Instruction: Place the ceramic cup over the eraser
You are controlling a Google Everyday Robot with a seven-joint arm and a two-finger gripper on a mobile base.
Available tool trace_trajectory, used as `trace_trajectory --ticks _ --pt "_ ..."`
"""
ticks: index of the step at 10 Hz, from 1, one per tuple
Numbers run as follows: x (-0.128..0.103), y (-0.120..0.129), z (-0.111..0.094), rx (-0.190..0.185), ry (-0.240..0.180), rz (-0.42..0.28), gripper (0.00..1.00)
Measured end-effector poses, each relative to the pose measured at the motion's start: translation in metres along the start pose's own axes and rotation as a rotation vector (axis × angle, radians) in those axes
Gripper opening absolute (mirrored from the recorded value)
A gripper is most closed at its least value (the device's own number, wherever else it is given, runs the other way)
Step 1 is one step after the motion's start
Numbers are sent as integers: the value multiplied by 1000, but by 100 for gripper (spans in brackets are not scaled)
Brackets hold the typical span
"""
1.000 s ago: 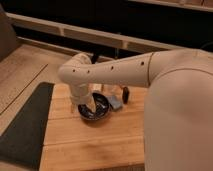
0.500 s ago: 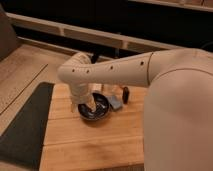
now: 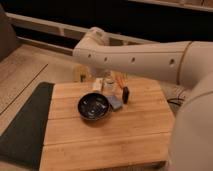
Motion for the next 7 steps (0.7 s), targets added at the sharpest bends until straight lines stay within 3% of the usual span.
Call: trace_trajectory --ticks 3,7 --pt "-1 2 -2 -5 -7 -7 65" --pt "-11 -17 31 26 4 -70 65"
